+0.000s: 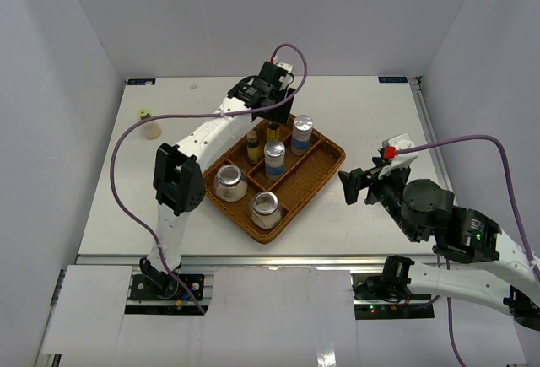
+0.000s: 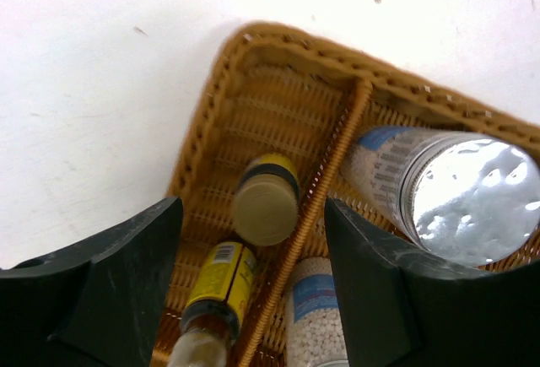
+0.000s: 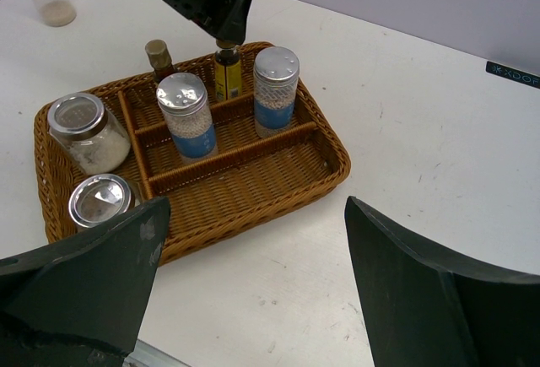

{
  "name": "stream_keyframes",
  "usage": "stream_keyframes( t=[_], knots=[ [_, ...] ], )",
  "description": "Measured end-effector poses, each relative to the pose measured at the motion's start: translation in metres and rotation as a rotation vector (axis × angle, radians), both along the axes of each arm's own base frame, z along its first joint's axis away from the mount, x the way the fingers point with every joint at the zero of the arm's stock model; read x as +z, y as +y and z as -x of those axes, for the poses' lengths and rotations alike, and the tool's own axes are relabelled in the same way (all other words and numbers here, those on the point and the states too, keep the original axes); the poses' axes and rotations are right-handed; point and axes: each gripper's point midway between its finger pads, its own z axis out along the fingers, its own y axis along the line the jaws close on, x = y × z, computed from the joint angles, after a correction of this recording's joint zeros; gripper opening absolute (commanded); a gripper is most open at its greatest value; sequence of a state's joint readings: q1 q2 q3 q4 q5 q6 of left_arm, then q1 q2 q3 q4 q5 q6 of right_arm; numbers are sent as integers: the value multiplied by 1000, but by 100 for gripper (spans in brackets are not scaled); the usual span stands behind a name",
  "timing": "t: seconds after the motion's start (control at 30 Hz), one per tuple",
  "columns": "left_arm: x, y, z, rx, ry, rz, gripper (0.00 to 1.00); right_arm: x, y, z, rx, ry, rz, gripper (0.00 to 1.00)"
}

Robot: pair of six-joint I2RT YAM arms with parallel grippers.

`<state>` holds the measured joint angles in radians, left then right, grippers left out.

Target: Organize the condiment bottles

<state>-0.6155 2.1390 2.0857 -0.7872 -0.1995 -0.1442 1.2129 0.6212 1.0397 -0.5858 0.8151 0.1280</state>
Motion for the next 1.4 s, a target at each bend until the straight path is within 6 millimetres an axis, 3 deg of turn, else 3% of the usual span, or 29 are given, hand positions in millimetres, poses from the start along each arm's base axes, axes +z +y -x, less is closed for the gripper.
stream_keyframes(
  t=[0.13, 0.27, 0.33, 0.43, 0.5, 0.63, 0.7, 0.77, 0.9, 1.1, 1.3, 1.4],
  knots=[
    [41, 13, -4, 69, -86, 8, 84, 0, 0, 0, 2, 1, 1, 90],
    [95, 41, -2, 171, -190, 43, 89, -1, 1, 1, 9, 3, 1, 90],
    [122, 71, -4, 248, -226, 76, 91, -1, 2, 1, 14, 7, 0, 90],
    [146, 151, -14, 433, -270, 114, 93, -3, 2, 2, 18, 13, 1, 90],
    [141, 220, -14, 583, -267, 111, 94, -4, 2, 4, 23, 18, -4, 90],
    [100, 344, 2, 850, -186, 117, 95, -1, -1, 7, 33, 18, -27, 90],
    [78, 385, 12, 937, -136, 132, 97, 0, -3, 8, 37, 17, -38, 90],
    [64, 409, 18, 985, -101, 141, 98, 1, -4, 9, 40, 16, -42, 90],
    [52, 412, 9, 965, -79, 147, 98, 0, -8, 11, 42, 18, -42, 90],
    [26, 403, -29, 888, -40, 170, 98, 6, -17, 14, 42, 3, -77, 90],
    [-15, 406, -38, 856, 38, 152, 95, 8, -20, 14, 34, -5, -79, 90],
    [-22, 407, -41, 848, 44, 144, 95, 9, -21, 13, 29, -12, -77, 90]
  ],
)
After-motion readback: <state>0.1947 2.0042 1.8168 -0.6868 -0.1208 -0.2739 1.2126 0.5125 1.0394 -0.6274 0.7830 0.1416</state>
